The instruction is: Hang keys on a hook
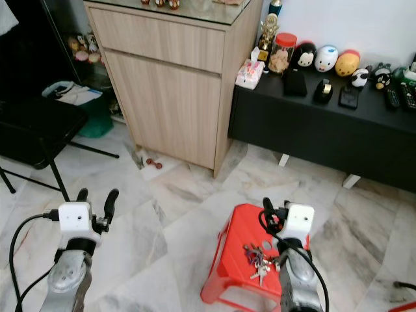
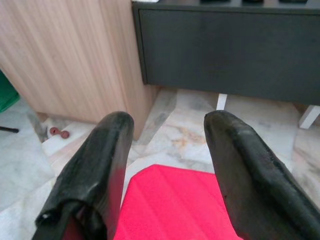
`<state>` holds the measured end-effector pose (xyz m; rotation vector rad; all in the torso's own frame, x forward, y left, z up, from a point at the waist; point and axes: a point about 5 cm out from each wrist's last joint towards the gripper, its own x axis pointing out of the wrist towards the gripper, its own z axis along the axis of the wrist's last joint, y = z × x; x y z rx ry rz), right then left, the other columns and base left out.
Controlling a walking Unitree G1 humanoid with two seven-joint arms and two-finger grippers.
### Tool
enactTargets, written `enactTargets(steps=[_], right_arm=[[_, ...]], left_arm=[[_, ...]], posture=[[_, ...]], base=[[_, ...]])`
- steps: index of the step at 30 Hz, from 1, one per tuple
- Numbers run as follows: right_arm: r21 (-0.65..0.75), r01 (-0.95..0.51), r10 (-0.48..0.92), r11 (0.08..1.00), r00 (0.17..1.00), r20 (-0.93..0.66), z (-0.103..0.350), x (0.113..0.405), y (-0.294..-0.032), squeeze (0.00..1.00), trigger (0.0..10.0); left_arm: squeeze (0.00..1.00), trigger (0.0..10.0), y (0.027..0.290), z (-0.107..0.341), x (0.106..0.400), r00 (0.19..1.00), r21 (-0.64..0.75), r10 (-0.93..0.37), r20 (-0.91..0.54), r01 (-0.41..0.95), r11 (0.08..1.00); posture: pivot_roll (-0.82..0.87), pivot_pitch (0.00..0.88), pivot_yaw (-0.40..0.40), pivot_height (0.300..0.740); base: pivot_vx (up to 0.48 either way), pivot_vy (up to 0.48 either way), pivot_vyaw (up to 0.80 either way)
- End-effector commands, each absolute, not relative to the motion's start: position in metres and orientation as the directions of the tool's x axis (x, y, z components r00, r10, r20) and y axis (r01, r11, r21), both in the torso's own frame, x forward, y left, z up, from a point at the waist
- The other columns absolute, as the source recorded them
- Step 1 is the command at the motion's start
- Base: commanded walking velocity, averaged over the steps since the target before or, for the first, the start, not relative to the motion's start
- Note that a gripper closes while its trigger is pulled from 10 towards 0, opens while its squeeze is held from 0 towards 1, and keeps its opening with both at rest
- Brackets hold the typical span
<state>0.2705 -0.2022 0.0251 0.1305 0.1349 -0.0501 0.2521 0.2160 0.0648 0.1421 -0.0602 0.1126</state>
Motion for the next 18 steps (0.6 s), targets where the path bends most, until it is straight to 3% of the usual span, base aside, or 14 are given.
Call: enactTargets(steps=[1, 3, 8, 13, 18], right_arm=[[0.117, 0.052, -0.036, 0.992, 0.99, -0.139, 0.028, 0.271, -0.204, 0.0, 10.0], [0.1, 0.046, -0.031, 0.994, 0.989, -0.145, 0.027, 0.271, -0.206, 0.0, 10.0], [0.053, 0.029, -0.02, 0.998, 0.987, -0.159, 0.029, 0.271, -0.208, 0.0, 10.0], [0.054, 0.027, -0.018, 0.998, 0.987, -0.16, 0.03, 0.272, -0.208, 0.0, 10.0], [0.054, 0.026, -0.017, 0.998, 0.987, -0.162, 0.031, 0.275, -0.207, 0.0, 10.0]], left_arm=[[0.0, 10.0, 0.219, 0.068, 0.252, 0.993, 0.138, 0.102, 0.056, -0.109, 0.984], [0.0, 10.0, 0.222, 0.07, 0.253, 0.993, 0.129, 0.102, 0.051, -0.108, 0.986], [0.0, 10.0, 0.233, 0.079, 0.255, 0.99, 0.319, 0.116, 0.078, -0.135, 0.938], [0.0, 10.0, 0.246, 0.084, 0.256, 0.985, 0.376, 0.149, 0.09, -0.172, 0.91], [0.0, 10.0, 0.258, 0.091, 0.261, 0.976, 0.242, 0.199, 0.088, -0.215, 0.946]], posture=[[-0.06, 0.095, -0.056, 0.74], [-0.06, 0.097, -0.057, 0.74], [-0.06, 0.099, -0.06, 0.74], [-0.06, 0.099, -0.061, 0.74], [-0.05, 0.104, -0.056, 0.74]], base=[[0.0, 0.0, 0.0], [0.0, 0.0, 0.0], [0.0, 0.0, 0.0], [0.0, 0.0, 0.0], [0.0, 0.0, 0.0]])
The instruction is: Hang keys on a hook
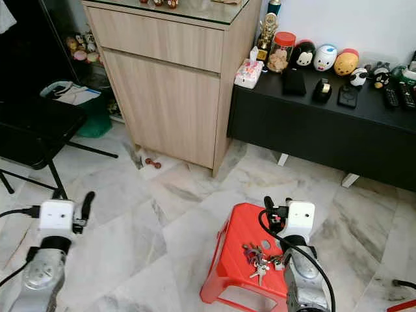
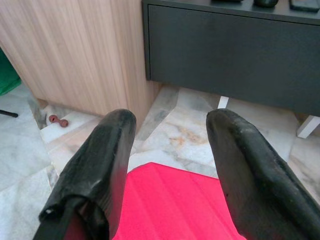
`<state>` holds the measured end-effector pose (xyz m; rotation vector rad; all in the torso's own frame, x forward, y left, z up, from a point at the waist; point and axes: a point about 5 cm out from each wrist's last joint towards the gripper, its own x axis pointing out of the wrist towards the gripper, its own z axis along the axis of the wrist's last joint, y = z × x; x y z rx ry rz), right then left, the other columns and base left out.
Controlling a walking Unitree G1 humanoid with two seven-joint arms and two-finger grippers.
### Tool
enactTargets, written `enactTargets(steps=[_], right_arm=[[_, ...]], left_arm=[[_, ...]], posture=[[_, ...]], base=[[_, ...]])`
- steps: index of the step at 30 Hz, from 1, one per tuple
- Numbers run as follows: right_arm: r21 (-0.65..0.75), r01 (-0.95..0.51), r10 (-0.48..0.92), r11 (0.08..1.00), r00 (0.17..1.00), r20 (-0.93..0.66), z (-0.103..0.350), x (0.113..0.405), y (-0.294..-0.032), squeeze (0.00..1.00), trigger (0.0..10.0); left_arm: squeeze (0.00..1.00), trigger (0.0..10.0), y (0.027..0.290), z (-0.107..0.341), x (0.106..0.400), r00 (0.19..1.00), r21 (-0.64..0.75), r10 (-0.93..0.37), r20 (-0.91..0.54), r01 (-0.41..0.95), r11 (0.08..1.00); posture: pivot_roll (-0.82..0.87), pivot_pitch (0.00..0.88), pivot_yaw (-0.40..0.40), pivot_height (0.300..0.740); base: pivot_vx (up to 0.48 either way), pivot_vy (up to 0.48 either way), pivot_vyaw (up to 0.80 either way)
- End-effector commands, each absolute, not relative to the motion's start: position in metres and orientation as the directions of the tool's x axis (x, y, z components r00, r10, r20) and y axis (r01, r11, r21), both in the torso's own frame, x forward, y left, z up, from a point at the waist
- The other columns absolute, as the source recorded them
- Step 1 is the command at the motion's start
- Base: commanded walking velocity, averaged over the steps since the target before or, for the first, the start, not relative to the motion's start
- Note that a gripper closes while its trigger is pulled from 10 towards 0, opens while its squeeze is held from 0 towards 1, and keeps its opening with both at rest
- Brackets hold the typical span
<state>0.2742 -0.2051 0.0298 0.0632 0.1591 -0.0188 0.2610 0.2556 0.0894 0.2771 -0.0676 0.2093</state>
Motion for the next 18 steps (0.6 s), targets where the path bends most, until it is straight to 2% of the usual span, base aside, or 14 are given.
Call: enactTargets(steps=[1, 8, 18], right_arm=[[0.06, 0.027, -0.017, 0.998, 0.987, -0.157, 0.032, 0.277, -0.206, 0.0, 10.0], [0.062, 0.024, -0.013, 0.998, 0.987, -0.161, 0.032, 0.276, -0.206, 0.0, 10.0], [0.041, 0.035, -0.026, 0.999, 0.979, -0.201, 0.028, 0.276, -0.208, 0.0, 10.0]], left_arm=[[0.0, 10.0, 0.253, 0.095, 0.264, 0.978, 0.211, 0.18, 0.1, -0.198, 0.957], [0.0, 10.0, 0.227, 0.084, 0.253, 0.989, 0.085, 0.134, 0.057, -0.139, 0.987], [0.0, 10.0, 0.221, 0.085, 0.259, 0.994, 0.086, 0.101, 0.043, -0.105, 0.991]], posture=[[-0.05, 0.113, -0.057, 0.74], [-0.06, 0.101, -0.058, 0.74], [-0.07, 0.073, -0.062, 0.74]], base=[[0.0, 0.0, 0.0], [0.0, 0.0, 0.0], [0.0, 0.0, 0.0]])
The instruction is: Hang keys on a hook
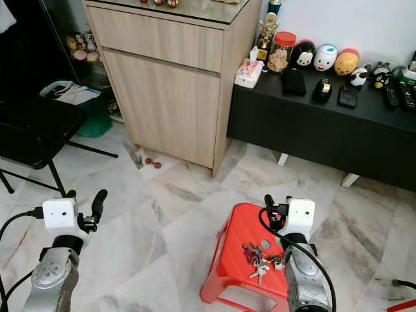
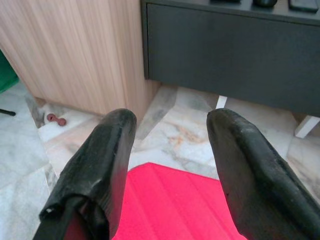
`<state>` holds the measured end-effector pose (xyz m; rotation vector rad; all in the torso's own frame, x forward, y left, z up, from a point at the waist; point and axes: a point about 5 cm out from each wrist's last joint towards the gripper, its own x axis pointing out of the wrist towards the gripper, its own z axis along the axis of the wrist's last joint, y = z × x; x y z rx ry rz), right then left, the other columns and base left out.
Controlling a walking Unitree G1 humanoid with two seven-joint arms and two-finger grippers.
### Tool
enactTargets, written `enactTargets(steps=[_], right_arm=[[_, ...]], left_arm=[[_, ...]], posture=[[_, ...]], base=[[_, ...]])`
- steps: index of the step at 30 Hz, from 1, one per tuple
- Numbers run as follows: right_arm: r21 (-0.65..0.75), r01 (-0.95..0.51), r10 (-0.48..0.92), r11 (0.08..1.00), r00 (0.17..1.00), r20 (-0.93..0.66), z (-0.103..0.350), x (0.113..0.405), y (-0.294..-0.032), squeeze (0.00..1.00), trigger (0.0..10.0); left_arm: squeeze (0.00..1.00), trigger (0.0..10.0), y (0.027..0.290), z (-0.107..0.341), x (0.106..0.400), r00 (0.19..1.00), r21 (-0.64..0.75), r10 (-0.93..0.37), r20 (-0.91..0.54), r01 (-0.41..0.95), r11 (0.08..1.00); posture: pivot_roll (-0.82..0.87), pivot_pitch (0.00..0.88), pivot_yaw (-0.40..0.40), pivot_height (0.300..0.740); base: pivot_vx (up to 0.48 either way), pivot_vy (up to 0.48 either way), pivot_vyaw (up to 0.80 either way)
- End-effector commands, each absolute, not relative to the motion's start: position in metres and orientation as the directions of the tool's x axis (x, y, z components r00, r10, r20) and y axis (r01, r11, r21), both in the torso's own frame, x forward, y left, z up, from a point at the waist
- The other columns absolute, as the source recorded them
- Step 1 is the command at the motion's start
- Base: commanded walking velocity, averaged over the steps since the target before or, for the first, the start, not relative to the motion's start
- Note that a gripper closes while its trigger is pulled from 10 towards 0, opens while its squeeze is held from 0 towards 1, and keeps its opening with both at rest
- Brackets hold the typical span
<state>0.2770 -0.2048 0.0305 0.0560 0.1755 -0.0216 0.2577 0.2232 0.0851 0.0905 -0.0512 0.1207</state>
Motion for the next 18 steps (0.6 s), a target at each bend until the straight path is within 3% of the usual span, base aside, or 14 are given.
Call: enactTargets(steps=[1, 18], right_arm=[[0.04, 0.038, -0.028, 0.998, 0.978, -0.208, 0.027, 0.277, -0.208, 0.0, 10.0], [0.035, 0.018, -0.009, 0.999, 0.967, -0.255, 0.022, 0.278, -0.206, 0.0, 10.0]], left_arm=[[0.0, 10.0, 0.22, 0.085, 0.259, 0.995, 0.09, 0.094, 0.04, -0.097, 0.991], [0.0, 10.0, 0.212, 0.075, 0.26, 0.996, 0.074, 0.09, -0.016, -0.089, 0.993]], posture=[[-0.07, 0.07, -0.061, 0.74], [-0.08, 0.05, -0.077, 0.638]], base=[[0.0, 0.0, 0.0], [0.0, 0.0, 0.0]])
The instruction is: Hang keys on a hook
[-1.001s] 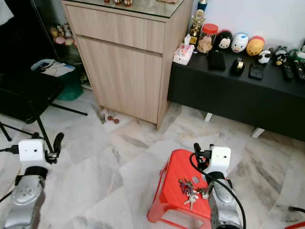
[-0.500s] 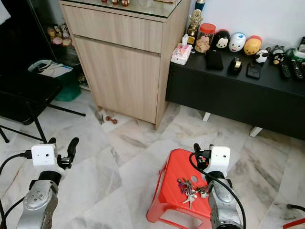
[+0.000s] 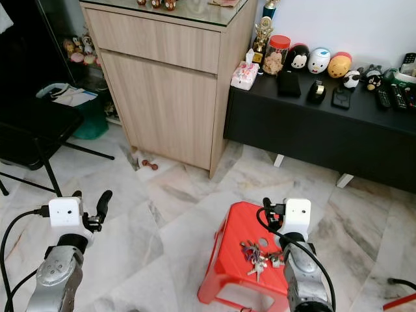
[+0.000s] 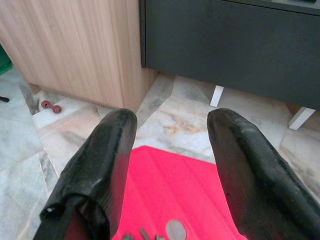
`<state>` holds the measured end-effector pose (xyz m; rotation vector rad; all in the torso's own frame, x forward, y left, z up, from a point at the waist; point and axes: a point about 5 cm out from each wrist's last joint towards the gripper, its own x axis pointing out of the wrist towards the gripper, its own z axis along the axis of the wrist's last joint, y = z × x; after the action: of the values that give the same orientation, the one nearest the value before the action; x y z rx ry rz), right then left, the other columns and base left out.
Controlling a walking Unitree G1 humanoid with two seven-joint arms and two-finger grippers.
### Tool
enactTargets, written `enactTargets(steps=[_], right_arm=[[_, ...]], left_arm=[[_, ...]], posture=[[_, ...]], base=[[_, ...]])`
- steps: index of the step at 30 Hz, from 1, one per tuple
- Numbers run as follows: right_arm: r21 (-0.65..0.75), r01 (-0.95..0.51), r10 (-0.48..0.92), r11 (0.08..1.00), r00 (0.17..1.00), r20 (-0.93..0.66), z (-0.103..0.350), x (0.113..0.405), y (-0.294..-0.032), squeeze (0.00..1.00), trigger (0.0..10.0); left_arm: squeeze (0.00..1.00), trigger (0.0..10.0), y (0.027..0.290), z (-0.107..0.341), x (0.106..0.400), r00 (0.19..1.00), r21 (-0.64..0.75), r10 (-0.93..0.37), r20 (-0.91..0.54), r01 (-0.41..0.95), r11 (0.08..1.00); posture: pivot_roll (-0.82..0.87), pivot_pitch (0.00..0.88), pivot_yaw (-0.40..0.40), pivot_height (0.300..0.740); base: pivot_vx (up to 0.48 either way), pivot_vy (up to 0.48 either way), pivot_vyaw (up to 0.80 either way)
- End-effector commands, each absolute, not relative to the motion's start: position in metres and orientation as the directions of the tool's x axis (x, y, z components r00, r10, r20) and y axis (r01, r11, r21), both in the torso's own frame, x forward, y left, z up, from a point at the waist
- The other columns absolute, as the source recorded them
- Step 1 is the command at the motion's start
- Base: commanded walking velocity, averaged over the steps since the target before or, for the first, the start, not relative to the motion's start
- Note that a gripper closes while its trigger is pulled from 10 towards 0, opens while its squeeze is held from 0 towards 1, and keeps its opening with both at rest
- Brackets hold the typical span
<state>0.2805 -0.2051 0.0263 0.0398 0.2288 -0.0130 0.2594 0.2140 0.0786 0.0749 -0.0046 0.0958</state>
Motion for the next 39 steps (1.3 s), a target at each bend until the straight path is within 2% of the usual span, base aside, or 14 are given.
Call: enactTargets(steps=[1, 27, 36, 39], right_arm=[[0.038, 0.018, -0.008, 0.999, 0.968, -0.251, 0.022, 0.278, -0.206, 0.0, 10.0], [0.068, 0.004, 0.019, 0.998, 0.942, -0.335, 0.01, 0.275, -0.205, 0.0, 10.0], [0.056, 0.008, 0.013, 0.998, 0.93, -0.366, 0.004, 0.272, -0.206, 0.0, 10.0], [0.025, 0.017, -0.005, 1.0, 0.904, -0.428, -0.004, 0.268, -0.21, 0.0, 10.0]], left_arm=[[0.0, 10.0, 0.212, 0.075, 0.26, 0.996, 0.073, 0.091, -0.015, -0.089, 0.993], [0.0, 10.0, 0.2, 0.069, 0.26, 0.998, 0.04, 0.031, -0.062, -0.029, 0.999], [0.0, 10.0, 0.197, 0.059, 0.261, 0.991, 0.03, 0.012, -0.133, -0.008, 1.0], [0.0, 10.0, 0.199, 0.054, 0.26, 0.986, 0.034, 0.026, -0.164, -0.02, 0.999]], posture=[[-0.08, 0.054, -0.076, 0.638], [-0.08, 0.089, -0.078, 0.638], [-0.08, 0.092, -0.075, 0.638], [-0.08, 0.092, -0.079, 0.638]], base=[[0.0, 0.0, 0.0], [0.0, 0.0, 0.0], [0.0, 0.0, 0.0], [0.257, 0.0, 0.0]])
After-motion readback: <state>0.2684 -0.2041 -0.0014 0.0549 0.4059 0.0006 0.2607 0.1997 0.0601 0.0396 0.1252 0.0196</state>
